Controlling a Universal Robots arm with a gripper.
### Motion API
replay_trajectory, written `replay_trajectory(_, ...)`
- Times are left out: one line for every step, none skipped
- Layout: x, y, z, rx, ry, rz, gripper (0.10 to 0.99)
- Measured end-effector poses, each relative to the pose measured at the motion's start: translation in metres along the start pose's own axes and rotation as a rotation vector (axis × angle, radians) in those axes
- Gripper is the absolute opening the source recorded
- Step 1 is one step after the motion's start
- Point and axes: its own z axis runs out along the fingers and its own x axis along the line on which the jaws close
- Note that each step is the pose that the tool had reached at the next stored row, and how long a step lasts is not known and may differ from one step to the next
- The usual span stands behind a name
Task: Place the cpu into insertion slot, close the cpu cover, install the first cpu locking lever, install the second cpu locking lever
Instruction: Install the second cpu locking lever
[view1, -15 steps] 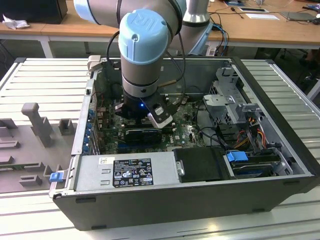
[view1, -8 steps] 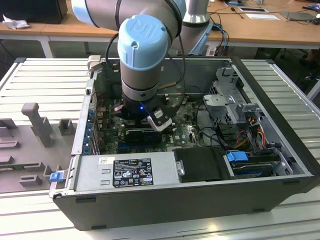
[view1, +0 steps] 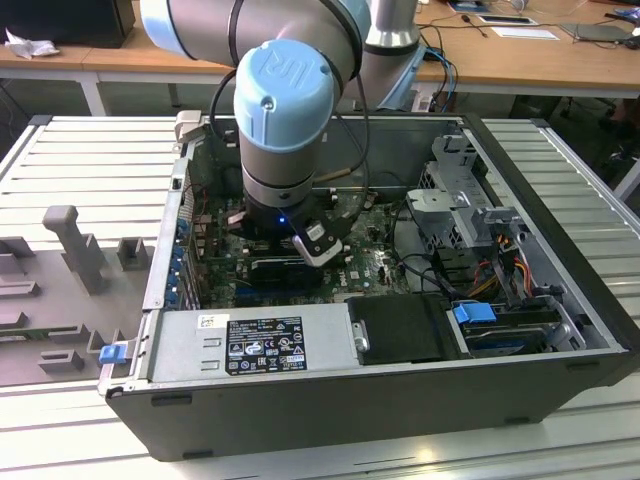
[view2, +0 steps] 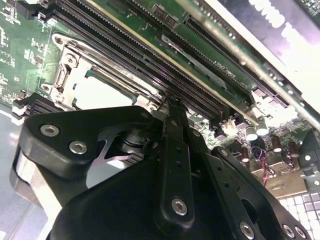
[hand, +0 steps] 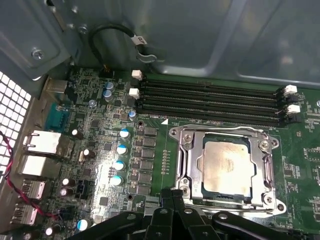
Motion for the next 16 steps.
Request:
replay_trajectory(0.0000,-0.0002,0.0005,0.000,0.0000,0.000,0.106)
replay_trajectory(0.0001,-0.0004,0.0010,0.000,0.0002,0.000,0.106)
replay_trajectory(0.0002,-0.0007,0.0016,0.000,0.0002,0.000,0.106)
replay_trajectory(0.0005,-0.0012,0.0016,-0.001,-0.0002,0.000,0.106)
replay_trajectory(0.0006,-0.0014,0.0014,-0.001,-0.0003,0.000,0.106)
replay_trajectory(0.0007,-0.0014,0.0009,-0.001,-0.0004,0.000,0.106)
replay_trajectory(0.0008,-0.0013,-0.0002,-0.001,-0.0004,0.000,0.106)
replay_trajectory(0.0009,-0.0010,-0.0013,0.000,0.0000,0.000,0.106)
replay_trajectory(0.0010,-0.0003,-0.0032,0.000,0.0001,0.000,0.106)
replay_trajectory(0.0009,0.0002,-0.0042,-0.001,-0.0001,0.000,0.106)
replay_trajectory(0.0009,0.0008,-0.0059,-0.001,0.0000,0.000,0.106)
replay_trajectory(0.0010,0.0020,-0.0090,0.000,-0.0001,0.000,0.106)
replay_trajectory(0.0009,0.0028,-0.0112,-0.001,-0.0001,0.000,0.106)
replay_trajectory(0.0009,0.0042,-0.0148,-0.001,-0.0001,0.000,0.106)
replay_trajectory(0.0008,0.0050,-0.0169,-0.001,-0.0001,0.000,0.106)
replay_trajectory(0.0008,0.0057,-0.0190,-0.001,-0.0001,0.000,0.106)
